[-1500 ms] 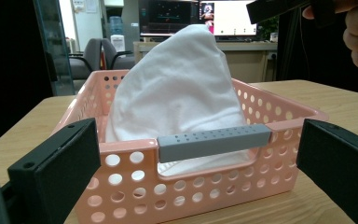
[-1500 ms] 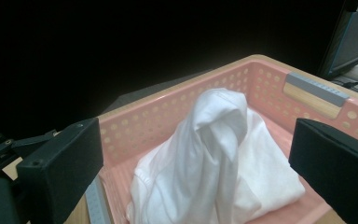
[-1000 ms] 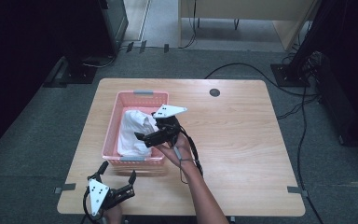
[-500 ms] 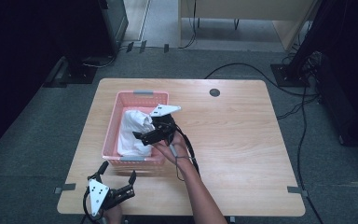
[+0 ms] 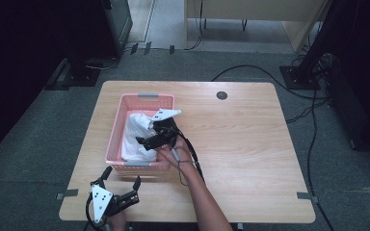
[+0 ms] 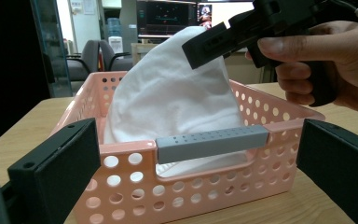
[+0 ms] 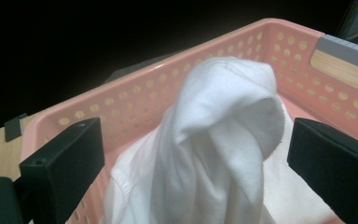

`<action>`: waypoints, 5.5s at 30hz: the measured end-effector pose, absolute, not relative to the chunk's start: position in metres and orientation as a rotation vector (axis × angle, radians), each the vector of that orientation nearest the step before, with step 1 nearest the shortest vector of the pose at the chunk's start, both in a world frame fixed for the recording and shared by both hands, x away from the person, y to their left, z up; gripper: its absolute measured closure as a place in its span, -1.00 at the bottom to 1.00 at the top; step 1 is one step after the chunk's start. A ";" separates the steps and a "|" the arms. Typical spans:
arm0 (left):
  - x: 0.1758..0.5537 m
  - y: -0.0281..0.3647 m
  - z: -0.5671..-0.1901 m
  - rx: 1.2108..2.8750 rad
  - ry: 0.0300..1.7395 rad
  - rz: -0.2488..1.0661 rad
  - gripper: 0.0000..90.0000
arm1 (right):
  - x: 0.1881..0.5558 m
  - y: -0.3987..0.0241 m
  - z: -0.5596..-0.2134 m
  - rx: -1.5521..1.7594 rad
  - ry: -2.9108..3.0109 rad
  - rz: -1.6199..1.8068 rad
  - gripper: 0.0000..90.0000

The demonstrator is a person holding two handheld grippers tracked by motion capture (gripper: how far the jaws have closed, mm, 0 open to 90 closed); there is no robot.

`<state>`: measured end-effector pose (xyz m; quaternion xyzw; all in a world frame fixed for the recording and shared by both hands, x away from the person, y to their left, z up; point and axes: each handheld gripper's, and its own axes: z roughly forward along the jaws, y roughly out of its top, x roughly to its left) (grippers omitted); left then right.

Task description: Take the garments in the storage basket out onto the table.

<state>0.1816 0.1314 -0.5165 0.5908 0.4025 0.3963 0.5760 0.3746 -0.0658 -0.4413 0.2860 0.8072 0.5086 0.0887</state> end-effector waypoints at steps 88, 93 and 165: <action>0.183 0.131 -0.516 1.383 0.965 0.929 -1.00 | 0.349 -0.067 -0.409 0.809 2.310 1.417 0.55; 0.183 0.131 -0.516 1.384 0.966 0.930 -1.00 | 0.346 -0.067 -0.404 0.799 2.296 1.433 0.56; 0.183 0.129 -0.516 1.391 0.977 0.942 -1.00 | 0.290 -0.137 -0.311 0.736 1.983 1.594 0.57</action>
